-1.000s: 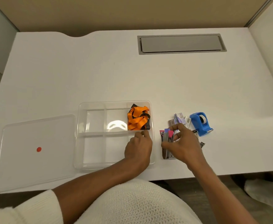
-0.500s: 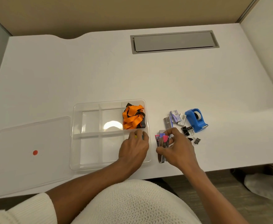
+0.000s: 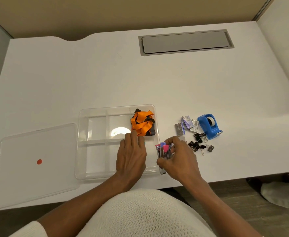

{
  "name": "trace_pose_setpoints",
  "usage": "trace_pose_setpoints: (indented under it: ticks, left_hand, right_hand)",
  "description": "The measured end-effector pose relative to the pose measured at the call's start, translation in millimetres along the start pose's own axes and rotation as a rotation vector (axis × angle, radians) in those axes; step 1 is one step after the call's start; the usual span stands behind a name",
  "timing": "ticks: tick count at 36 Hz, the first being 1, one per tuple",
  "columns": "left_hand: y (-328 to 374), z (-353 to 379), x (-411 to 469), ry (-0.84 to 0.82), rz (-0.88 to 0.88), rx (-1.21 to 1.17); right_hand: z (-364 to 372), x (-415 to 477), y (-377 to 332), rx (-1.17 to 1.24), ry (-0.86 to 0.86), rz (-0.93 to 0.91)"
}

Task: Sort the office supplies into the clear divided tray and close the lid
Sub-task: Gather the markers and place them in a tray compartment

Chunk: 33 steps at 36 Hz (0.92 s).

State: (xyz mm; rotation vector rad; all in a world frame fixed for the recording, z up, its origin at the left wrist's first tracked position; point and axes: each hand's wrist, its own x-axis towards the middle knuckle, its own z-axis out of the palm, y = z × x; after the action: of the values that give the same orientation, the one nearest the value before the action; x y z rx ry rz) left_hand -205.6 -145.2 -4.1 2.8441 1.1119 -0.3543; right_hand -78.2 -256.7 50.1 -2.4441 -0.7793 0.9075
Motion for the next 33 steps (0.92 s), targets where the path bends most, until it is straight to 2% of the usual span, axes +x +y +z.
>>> trace_pose_setpoints:
  ticks: [10, 14, 22, 26, 33]
  left_hand:
    - [-18, -5, -7, 0.141, -0.117, -0.277]
    - [-24, -5, -11, 0.116, -0.113, -0.348]
    - [-41, 3, -19, 0.161, -0.033, -0.341]
    - [-51, 6, -16, 0.174, 0.038, -0.299]
    - [-67, 11, -18, 0.042, 0.147, -0.230]
  right_hand:
    - [21, 2, -25, -0.088, 0.030, -0.058]
    - [31, 4, -39, -0.192, 0.068, -0.084]
    - [60, 9, -57, -0.477, 0.113, -0.042]
    - [69, 9, -60, -0.528, 0.147, -0.018]
    - [73, 4, -59, -0.515, 0.183, 0.015]
